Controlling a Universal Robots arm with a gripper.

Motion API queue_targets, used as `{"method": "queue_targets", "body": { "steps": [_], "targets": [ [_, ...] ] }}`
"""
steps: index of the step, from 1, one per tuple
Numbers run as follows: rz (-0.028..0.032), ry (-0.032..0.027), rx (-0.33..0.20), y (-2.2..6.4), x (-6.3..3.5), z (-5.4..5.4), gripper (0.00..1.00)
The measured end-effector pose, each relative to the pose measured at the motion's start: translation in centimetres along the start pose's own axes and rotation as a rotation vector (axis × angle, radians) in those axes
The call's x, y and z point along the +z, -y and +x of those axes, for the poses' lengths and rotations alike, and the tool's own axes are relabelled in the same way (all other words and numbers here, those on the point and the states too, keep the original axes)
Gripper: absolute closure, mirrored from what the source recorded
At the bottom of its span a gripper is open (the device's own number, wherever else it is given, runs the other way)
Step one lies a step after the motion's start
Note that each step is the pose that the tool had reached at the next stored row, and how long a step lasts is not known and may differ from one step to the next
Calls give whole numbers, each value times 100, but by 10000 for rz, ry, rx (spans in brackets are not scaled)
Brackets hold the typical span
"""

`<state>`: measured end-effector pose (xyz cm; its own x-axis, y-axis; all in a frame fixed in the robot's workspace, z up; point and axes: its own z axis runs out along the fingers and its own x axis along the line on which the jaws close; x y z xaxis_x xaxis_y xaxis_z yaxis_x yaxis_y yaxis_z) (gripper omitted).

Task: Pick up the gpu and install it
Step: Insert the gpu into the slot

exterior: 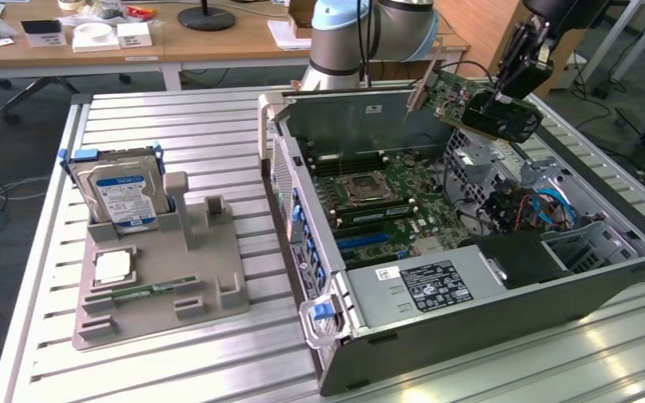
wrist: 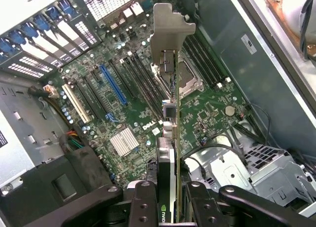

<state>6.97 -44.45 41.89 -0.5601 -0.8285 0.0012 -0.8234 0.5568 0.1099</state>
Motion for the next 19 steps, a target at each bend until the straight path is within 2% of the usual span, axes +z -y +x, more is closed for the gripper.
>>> {"method": "queue_targets", "body": {
  "steps": [7,12,19],
  "targets": [
    [-1,-11,-111,0,1,0,73],
    [1,-79,-720,0,0,0,73],
    [5,-201,-1831,0,1,0,73]
  ]
}}
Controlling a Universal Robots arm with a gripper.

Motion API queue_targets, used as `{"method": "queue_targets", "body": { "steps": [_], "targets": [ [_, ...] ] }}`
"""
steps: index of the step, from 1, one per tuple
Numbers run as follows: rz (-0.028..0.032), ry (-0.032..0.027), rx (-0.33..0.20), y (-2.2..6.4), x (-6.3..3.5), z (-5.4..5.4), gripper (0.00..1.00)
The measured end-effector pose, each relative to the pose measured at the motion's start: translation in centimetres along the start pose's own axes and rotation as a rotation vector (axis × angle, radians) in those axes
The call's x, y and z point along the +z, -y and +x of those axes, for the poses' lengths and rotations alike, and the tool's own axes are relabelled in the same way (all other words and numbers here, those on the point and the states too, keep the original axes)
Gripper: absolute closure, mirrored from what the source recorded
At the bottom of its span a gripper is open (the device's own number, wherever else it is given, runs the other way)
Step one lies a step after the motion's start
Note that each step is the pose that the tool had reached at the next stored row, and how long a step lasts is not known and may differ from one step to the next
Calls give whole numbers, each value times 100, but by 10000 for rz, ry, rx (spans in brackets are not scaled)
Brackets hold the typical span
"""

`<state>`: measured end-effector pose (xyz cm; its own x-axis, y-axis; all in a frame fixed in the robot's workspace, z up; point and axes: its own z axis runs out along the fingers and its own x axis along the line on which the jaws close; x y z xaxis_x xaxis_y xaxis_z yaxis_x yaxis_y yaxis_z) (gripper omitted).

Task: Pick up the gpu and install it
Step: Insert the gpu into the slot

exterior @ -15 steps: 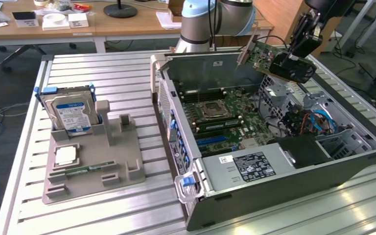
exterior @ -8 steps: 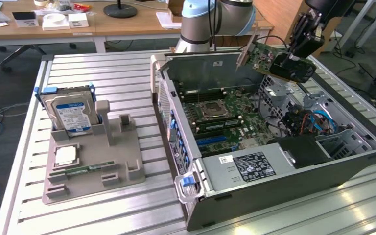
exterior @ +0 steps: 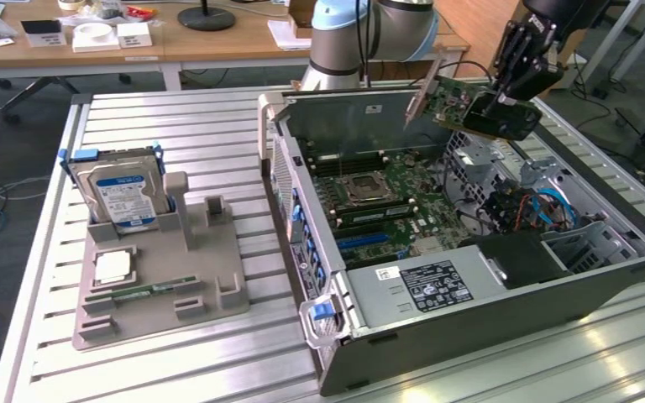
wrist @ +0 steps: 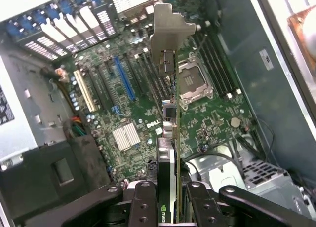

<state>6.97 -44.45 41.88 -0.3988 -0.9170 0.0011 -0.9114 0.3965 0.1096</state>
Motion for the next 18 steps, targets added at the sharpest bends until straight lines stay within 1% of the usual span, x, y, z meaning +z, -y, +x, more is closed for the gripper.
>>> {"method": "queue_targets", "body": {
  "steps": [8,10,12,14,18],
  "targets": [
    [13,-154,-1442,0,3,0,73],
    [30,-183,-1763,1,6,0,73],
    [63,-202,-2048,1,9,0,73],
    [79,-212,-2187,1,8,1,73],
    [80,-211,-2188,1,9,0,73]
  ]
}}
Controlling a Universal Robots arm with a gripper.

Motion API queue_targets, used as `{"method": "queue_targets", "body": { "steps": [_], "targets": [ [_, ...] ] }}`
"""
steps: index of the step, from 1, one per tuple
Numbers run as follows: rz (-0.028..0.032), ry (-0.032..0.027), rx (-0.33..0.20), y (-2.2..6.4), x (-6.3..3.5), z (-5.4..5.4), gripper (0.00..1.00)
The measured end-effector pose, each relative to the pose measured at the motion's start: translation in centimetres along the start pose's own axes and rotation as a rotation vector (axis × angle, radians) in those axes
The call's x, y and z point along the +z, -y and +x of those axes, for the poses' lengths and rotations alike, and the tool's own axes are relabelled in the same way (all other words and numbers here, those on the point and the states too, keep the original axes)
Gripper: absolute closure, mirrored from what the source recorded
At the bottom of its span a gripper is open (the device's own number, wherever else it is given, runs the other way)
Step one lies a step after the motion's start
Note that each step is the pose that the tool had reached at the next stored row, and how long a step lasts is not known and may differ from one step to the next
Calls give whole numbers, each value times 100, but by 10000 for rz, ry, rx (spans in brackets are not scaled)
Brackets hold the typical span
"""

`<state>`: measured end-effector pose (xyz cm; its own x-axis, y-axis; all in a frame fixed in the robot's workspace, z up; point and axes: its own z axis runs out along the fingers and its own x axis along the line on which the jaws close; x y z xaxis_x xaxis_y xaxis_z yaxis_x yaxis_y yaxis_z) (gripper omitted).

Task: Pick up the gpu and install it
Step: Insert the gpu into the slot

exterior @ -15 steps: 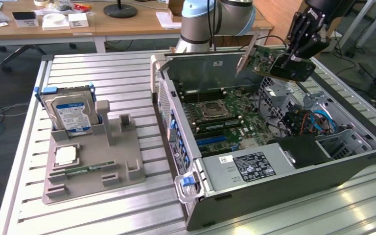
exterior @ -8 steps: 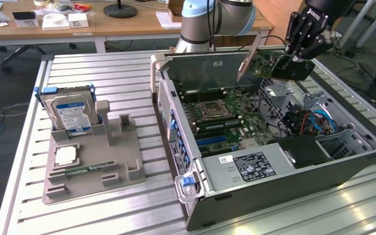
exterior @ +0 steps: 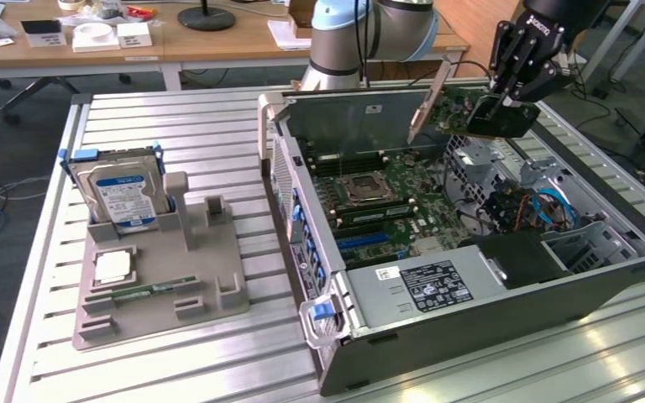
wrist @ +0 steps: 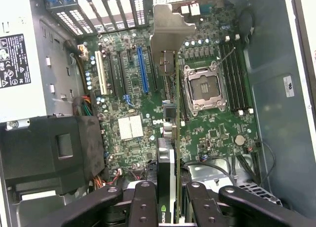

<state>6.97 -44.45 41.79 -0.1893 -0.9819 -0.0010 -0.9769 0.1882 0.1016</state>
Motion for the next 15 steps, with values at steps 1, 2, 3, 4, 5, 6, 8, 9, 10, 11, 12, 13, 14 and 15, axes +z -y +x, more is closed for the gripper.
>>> {"method": "queue_targets", "body": {
  "steps": [1,2,3,4,5,6,8,9,10,11,12,13,14,15],
  "targets": [
    [-1,-1,0,0,0,0,73],
    [0,-1,0,0,0,0,73],
    [-1,0,0,0,0,0,73],
    [0,0,0,0,0,0,73],
    [0,-1,0,0,0,0,73],
    [0,0,0,0,0,0,73],
    [1,-1,0,0,0,0,73],
    [1,-1,0,0,0,0,73],
    [4,0,-1,0,0,0,73],
    [19,4,-2,-1,0,0,73],
    [49,15,-5,-1,1,0,73],
    [90,31,-12,-2,1,0,73],
    [138,51,-21,-3,1,0,73],
    [198,73,-28,-7,1,1,73]
  ]
}}
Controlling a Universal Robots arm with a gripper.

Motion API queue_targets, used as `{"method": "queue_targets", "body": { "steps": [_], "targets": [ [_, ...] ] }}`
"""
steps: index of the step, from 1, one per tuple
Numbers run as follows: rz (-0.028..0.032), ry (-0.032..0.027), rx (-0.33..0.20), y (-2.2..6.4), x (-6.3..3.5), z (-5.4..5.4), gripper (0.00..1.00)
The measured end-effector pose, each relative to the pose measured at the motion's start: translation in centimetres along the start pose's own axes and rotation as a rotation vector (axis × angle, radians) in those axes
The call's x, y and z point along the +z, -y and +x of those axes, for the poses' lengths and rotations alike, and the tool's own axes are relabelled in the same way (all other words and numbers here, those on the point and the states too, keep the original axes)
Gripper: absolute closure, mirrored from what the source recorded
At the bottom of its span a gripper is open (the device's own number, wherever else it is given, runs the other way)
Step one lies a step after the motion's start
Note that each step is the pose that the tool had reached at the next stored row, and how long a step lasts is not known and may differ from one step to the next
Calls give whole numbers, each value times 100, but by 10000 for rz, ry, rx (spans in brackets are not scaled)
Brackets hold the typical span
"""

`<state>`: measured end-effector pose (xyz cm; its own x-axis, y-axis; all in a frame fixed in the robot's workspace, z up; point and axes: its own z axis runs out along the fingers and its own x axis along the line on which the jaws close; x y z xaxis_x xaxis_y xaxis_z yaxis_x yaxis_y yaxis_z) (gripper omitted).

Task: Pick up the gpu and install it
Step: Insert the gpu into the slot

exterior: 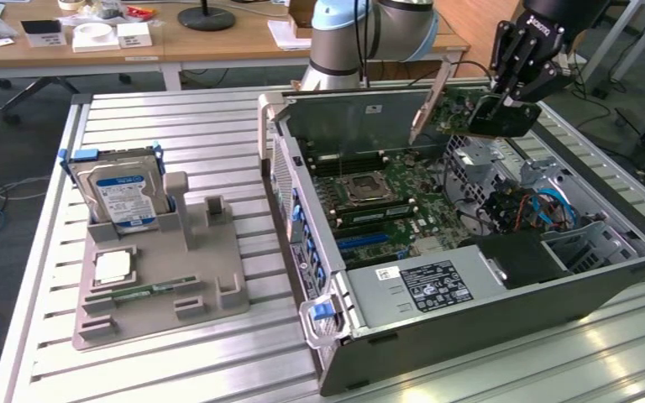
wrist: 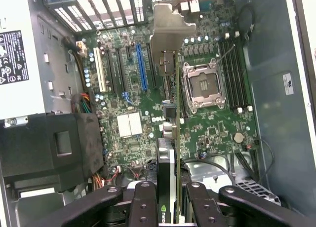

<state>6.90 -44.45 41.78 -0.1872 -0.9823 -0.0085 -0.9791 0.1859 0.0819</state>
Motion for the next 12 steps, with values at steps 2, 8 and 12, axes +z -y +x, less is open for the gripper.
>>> {"method": "queue_targets", "body": {
  "steps": [2,8,12],
  "targets": [
    [146,57,-16,-10,2,2,73],
    [470,184,-122,-45,11,9,73],
    [507,179,-564,-44,16,9,73]
  ]
}}
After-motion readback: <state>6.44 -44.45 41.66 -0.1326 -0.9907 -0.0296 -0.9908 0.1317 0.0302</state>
